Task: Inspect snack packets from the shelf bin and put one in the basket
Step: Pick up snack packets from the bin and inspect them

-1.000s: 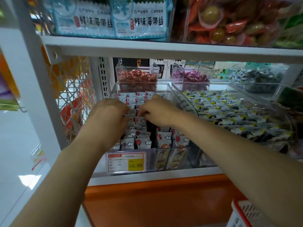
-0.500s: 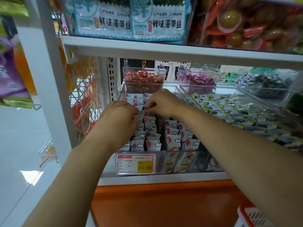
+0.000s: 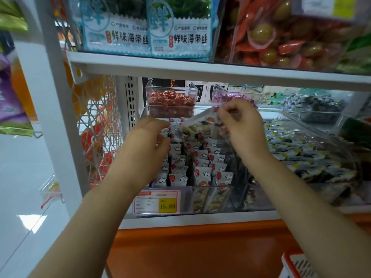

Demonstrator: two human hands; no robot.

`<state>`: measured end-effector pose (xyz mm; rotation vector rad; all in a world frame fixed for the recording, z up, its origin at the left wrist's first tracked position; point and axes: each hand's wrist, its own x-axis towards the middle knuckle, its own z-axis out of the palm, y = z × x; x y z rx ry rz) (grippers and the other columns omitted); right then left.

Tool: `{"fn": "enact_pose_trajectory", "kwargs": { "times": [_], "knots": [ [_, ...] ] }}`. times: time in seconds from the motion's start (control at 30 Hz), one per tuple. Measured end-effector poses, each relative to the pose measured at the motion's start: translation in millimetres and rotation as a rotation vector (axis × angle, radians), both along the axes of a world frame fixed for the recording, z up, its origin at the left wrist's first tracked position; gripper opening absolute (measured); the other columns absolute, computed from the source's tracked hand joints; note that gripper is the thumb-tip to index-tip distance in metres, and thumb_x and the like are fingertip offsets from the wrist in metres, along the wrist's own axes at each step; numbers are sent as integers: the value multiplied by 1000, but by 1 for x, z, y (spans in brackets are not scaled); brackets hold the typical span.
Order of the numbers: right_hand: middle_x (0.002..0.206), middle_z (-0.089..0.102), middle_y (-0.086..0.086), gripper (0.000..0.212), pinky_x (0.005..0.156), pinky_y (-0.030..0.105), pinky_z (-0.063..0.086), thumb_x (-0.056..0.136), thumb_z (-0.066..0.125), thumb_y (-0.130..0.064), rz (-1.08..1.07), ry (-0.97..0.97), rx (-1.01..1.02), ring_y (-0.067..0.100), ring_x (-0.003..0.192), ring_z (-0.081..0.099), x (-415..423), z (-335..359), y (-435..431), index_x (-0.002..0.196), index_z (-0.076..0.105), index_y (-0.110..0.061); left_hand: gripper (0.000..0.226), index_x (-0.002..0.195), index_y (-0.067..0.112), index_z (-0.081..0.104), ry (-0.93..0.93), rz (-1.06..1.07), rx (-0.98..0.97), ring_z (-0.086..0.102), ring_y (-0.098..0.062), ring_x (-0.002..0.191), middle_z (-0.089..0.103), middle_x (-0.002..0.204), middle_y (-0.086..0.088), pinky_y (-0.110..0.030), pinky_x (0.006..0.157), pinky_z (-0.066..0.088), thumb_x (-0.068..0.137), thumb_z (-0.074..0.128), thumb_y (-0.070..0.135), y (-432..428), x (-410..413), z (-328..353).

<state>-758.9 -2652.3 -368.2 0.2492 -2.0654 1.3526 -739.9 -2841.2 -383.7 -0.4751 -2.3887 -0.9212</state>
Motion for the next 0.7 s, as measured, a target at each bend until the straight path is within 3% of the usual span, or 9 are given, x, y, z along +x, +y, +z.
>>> {"fn": "enact_pose_trajectory", "kwargs": {
  "times": [0.1, 0.17, 0.23, 0.33, 0.43, 0.53, 0.6, 0.7],
  "knots": [
    [85, 64, 7, 9, 53, 22, 55, 93, 53, -8, 29, -64, -261, 8, 56, 64, 27, -10, 18, 85, 57, -9, 41, 134, 19, 48, -155, -68, 103, 54, -7, 90, 55, 125, 1, -25, 78, 44, 93, 53, 24, 13, 4, -4],
    [83, 64, 7, 11, 53, 19, 54, 93, 53, -6, 107, -149, -386, 8, 58, 64, 38, -16, 22, 83, 59, -9, 43, 134, 17, 47, -233, -126, 158, 58, -11, 92, 58, 120, 3, -25, 75, 47, 93, 53, 25, 21, 7, -6],
    [80, 64, 6, 13, 55, 21, 54, 93, 52, -5, 182, -196, -466, 11, 61, 64, 44, -21, 25, 83, 60, -7, 38, 130, 16, 52, -275, -166, 243, 61, -1, 77, 62, 103, 6, -18, 63, 50, 92, 53, 24, 26, 11, -7],
    [74, 66, 6, 14, 54, 23, 54, 92, 53, -6, 242, -224, -536, 14, 61, 65, 49, -23, 29, 81, 62, -6, 25, 115, 16, 62, -351, -199, 399, 57, 8, 56, 63, 79, 4, -8, 46, 43, 92, 53, 22, 31, 13, -8],
    [67, 68, 3, 17, 50, 23, 52, 86, 58, -14, 319, -271, -609, 15, 57, 64, 51, -23, 36, 71, 66, -10, 16, 94, 18, 69, -452, -222, 610, 59, 0, 56, 65, 72, 1, -13, 50, 46, 90, 56, 25, 33, 13, -9],
    [66, 68, 3, 19, 46, 21, 50, 74, 63, -25, 356, -320, -608, 12, 54, 62, 52, -24, 40, 80, 67, -8, 24, 75, 21, 71, -564, -240, 807, 63, -10, 67, 68, 74, 2, -22, 56, 52, 89, 56, 33, 35, 13, -9],
    [66, 65, 3, 22, 43, 20, 47, 72, 62, -26, 372, -362, -596, 11, 51, 59, 51, -24, 41, 83, 67, -8, 35, 61, 20, 69, -583, -235, 921, 62, -8, 59, 66, 62, 3, -19, 48, 50, 90, 55, 31, 36, 14, -8],
    [60, 53, 2, 19, 39, 22, 42, 85, 57, -22, 440, -442, -648, 11, 45, 51, 49, -25, 39, 71, 64, -11, 32, 73, 10, 66, -537, -173, 891, 58, -8, 49, 62, 56, 0, -17, 43, 46, 93, 52, 30, 35, 13, -10]
  ]
}}
